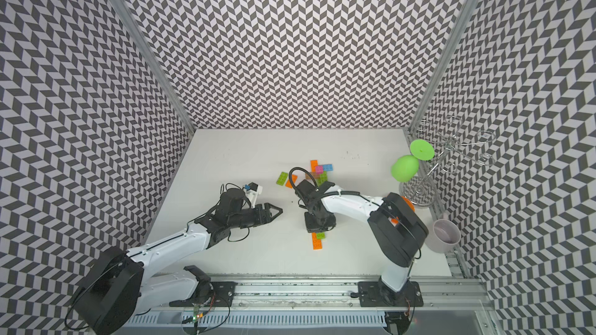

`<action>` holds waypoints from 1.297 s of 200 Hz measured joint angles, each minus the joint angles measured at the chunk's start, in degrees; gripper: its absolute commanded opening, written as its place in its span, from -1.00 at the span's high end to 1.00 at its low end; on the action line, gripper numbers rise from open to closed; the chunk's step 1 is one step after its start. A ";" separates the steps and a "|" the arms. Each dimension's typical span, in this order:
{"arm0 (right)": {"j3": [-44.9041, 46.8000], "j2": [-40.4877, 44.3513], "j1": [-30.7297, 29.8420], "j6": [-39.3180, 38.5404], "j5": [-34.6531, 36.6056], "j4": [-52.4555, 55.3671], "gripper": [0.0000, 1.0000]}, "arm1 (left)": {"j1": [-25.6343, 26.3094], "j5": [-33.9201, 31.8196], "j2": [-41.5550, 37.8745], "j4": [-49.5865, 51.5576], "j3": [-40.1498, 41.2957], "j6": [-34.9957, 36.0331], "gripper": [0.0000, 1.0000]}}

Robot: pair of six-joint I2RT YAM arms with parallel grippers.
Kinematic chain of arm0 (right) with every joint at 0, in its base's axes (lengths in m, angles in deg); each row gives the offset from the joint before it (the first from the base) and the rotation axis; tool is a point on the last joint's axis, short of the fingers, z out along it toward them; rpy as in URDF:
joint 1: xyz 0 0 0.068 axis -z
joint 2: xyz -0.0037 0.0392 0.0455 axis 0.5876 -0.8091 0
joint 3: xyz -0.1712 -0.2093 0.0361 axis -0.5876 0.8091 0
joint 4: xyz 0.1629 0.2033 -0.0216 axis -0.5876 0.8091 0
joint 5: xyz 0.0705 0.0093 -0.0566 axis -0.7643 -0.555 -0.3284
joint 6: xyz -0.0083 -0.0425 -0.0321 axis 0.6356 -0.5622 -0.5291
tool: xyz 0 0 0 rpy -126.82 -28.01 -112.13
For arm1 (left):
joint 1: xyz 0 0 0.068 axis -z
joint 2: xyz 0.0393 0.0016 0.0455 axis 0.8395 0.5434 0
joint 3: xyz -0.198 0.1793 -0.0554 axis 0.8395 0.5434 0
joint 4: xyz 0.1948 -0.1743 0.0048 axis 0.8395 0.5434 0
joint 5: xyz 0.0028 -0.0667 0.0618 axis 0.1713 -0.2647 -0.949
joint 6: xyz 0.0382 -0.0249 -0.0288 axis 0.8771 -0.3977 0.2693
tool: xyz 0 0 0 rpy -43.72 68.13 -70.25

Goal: Assemble a small pinwheel with lego
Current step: Assemble the lego brick with the lego brick.

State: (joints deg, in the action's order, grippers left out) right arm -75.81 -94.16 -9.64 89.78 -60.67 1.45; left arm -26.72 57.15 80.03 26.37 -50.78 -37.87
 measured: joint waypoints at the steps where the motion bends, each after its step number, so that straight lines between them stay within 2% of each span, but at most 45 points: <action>1: -0.04 -0.02 0.00 0.00 0.02 0.02 1.00 | 0.00 0.00 0.00 0.00 0.00 -0.02 -0.46; 27: -1.64 -1.46 -1.11 -0.37 0.70 1.75 1.00 | 0.00 -0.07 -0.04 0.00 0.00 0.04 -0.46; 86: -5.14 -4.00 -6.78 0.20 8.72 5.20 0.98 | 0.00 -0.66 -0.17 0.11 -0.59 0.44 -0.45; 111: -5.60 -2.95 -6.73 0.50 8.68 5.22 0.85 | 0.00 -0.66 -1.03 0.20 -0.94 0.46 -0.45; 147: -7.63 -3.58 -6.75 0.70 7.52 5.09 0.82 | 0.00 -0.63 -1.68 0.22 -0.94 0.44 -0.45; 183: -11.39 -3.67 -6.71 0.70 7.50 5.09 0.69 | 0.00 -0.66 -2.29 0.31 -0.94 0.44 -0.45; 259: -11.61 -4.04 -6.64 0.70 7.45 5.33 0.70 | 0.00 -0.68 -2.95 0.48 -0.94 0.50 -0.46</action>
State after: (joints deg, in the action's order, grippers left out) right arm -87.41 -98.20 -16.28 90.48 -53.21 6.78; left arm -26.72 56.47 77.08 26.85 -51.72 -37.37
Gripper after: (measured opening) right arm 0.149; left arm 0.728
